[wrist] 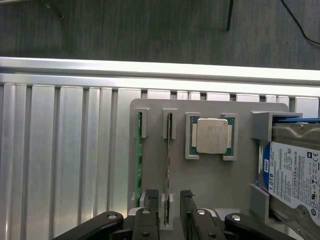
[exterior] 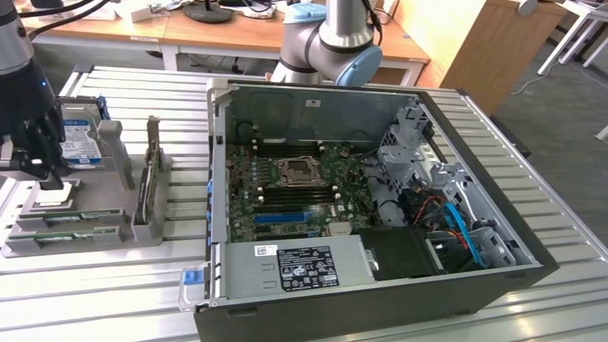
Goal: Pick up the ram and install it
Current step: 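Pick up the ram and move it above insertion slot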
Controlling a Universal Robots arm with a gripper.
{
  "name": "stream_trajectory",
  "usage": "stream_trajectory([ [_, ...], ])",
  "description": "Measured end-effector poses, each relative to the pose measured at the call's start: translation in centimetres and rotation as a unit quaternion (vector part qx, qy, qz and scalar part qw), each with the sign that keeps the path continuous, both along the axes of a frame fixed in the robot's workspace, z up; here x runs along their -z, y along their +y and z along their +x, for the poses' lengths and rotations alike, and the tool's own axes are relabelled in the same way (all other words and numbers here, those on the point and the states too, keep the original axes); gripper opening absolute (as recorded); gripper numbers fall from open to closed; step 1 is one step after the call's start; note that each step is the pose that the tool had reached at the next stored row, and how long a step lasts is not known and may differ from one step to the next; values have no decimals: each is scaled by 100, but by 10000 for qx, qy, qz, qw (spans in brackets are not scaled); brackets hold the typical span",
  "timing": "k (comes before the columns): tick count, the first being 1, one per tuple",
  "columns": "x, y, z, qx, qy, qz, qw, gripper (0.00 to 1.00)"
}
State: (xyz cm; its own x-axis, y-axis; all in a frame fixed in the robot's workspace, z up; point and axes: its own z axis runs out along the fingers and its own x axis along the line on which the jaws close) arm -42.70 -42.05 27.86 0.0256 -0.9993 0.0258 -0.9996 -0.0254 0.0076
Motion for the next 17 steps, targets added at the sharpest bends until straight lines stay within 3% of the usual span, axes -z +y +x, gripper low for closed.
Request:
stream_trajectory([
  [17,0,-183,-2,-1,0,0,10000,31],
])
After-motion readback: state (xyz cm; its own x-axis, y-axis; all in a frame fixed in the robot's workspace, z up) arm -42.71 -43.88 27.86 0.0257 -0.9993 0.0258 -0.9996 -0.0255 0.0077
